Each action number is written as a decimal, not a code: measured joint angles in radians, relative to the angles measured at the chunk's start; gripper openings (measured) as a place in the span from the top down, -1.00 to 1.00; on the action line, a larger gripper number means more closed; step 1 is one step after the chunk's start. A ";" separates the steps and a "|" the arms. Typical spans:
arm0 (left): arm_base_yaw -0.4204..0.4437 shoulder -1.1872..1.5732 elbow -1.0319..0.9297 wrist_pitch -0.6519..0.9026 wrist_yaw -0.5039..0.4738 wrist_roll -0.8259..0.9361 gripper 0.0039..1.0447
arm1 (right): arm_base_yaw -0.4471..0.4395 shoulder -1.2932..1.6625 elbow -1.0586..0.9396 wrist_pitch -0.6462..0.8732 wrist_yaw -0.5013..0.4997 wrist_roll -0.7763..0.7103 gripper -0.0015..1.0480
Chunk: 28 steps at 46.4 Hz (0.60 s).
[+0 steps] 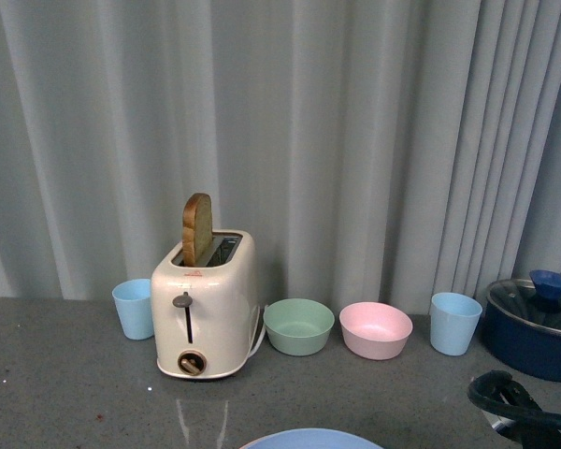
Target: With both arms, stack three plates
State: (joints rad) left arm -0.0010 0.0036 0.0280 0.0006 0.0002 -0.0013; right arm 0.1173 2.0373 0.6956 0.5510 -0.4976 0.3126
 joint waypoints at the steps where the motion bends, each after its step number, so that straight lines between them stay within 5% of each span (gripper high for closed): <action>1: 0.000 0.000 0.000 0.000 0.000 0.000 -0.87 | -0.001 -0.001 0.000 -0.003 0.000 0.000 0.44; 9: 0.000 0.000 0.000 0.000 0.000 0.000 -0.87 | -0.001 -0.026 -0.001 -0.027 0.006 -0.009 -0.03; 18: 0.000 0.000 0.000 0.000 0.000 0.000 -0.87 | -0.026 -0.174 -0.034 -0.082 0.008 -0.030 -0.84; 28: 0.000 0.000 0.000 0.000 0.000 0.000 -0.87 | -0.126 -0.417 -0.104 -0.154 0.130 -0.081 -0.86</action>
State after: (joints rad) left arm -0.0010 0.0036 0.0280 0.0006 0.0002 -0.0013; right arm -0.0090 1.6199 0.5919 0.3965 -0.3676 0.2314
